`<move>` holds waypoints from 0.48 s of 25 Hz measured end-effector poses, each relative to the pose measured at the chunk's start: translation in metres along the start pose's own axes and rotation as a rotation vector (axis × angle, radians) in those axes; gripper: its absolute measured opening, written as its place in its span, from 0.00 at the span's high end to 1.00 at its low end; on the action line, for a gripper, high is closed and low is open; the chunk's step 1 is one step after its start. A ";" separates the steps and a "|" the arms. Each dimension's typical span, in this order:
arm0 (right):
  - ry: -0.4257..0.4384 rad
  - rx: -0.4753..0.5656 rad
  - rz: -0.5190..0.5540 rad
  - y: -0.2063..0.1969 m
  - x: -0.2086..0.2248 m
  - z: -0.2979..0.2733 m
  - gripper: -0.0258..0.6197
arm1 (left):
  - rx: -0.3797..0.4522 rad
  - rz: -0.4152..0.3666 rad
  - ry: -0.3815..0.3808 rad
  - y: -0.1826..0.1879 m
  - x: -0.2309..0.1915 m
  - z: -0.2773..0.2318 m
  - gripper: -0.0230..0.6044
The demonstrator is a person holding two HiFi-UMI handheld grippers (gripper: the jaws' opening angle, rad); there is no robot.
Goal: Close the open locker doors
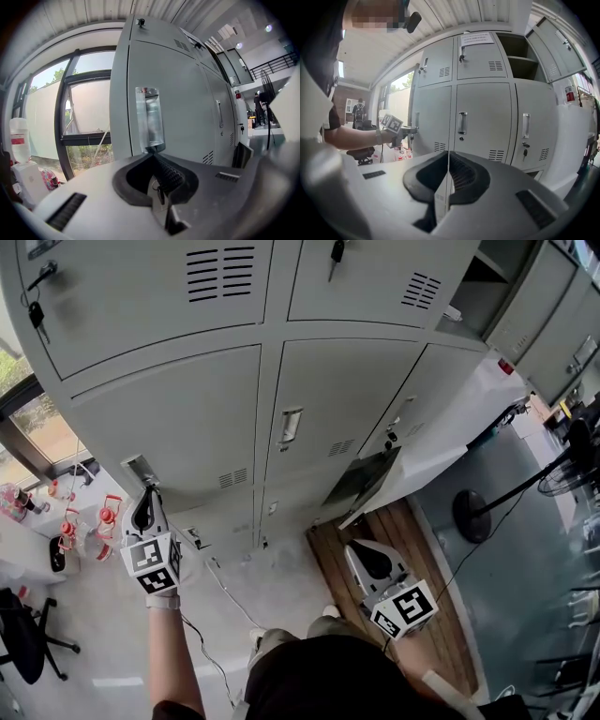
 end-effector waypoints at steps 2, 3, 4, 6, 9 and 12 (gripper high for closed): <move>-0.008 0.000 -0.001 0.000 0.002 0.003 0.93 | -0.002 0.001 0.005 0.000 -0.001 -0.003 0.95; -0.011 0.001 -0.001 0.000 0.003 0.004 0.93 | -0.003 0.002 0.007 0.000 -0.002 -0.004 0.95; -0.015 0.002 -0.001 0.000 0.004 0.006 0.93 | -0.005 0.001 0.008 0.001 -0.003 -0.006 0.95; -0.022 0.002 0.000 0.000 0.006 0.008 0.93 | -0.010 0.000 0.008 0.001 -0.003 -0.009 0.95; -0.031 0.000 -0.001 0.000 0.009 0.013 0.93 | -0.023 0.006 0.008 -0.001 -0.004 -0.013 0.95; -0.036 -0.003 -0.006 -0.001 0.012 0.016 0.93 | -0.023 0.004 0.018 -0.002 -0.003 -0.012 0.95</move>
Point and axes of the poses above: the fingertips, and each gripper's own axes: z backward along the fingers, x to its right, y out of its top, the point moved 3 cm from there along z, backward along the fingers, and after that the axes turned 4 degrees about y, right-handed, at the moved point
